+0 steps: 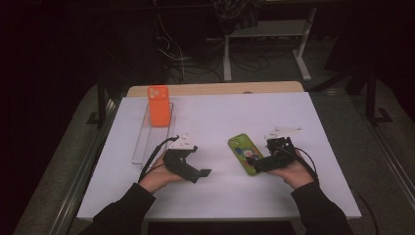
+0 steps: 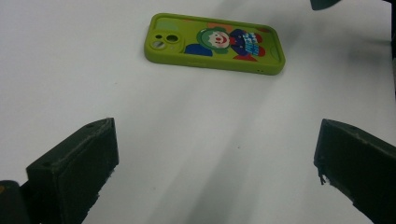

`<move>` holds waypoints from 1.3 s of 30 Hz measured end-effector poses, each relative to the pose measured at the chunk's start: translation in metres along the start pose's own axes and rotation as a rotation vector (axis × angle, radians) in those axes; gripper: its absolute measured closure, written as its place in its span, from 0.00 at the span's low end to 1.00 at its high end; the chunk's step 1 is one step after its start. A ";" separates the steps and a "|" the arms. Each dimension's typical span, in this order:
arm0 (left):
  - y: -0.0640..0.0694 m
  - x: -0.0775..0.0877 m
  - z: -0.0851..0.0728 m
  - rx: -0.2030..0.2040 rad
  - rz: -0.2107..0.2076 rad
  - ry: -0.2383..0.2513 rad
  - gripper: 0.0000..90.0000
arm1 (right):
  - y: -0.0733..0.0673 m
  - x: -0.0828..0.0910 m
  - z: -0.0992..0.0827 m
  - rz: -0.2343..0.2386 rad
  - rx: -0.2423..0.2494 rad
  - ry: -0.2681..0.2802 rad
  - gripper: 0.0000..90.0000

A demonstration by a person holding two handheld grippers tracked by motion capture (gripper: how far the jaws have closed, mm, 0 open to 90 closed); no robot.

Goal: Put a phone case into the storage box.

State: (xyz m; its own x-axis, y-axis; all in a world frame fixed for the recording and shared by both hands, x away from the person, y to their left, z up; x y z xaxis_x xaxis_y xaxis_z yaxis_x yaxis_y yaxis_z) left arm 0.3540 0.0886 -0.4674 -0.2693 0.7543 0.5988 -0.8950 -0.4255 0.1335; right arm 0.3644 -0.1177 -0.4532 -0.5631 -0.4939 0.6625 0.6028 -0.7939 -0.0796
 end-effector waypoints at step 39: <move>-0.001 0.000 -0.001 0.029 -0.002 0.002 0.00 | 0.009 -0.066 -0.007 -0.073 -0.071 -0.155 0.00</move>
State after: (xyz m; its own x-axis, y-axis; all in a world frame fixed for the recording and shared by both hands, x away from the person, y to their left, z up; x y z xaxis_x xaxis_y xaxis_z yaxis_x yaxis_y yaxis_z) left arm 0.3550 0.0892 -0.4684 -0.2680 0.7560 0.5973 -0.8851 -0.4380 0.1573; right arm 0.4031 -0.0943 -0.5025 -0.5071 -0.3780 0.7746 0.5186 -0.8516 -0.0760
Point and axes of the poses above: each handheld gripper's, and its own axes: x roughly backward along the jaws, z roughly out of its top, y roughly to its right, the point moved 9 cm from there along -x, roughly forward along the jaws, and after that the axes turned 2 degrees about -z, right-handed, at the moved point
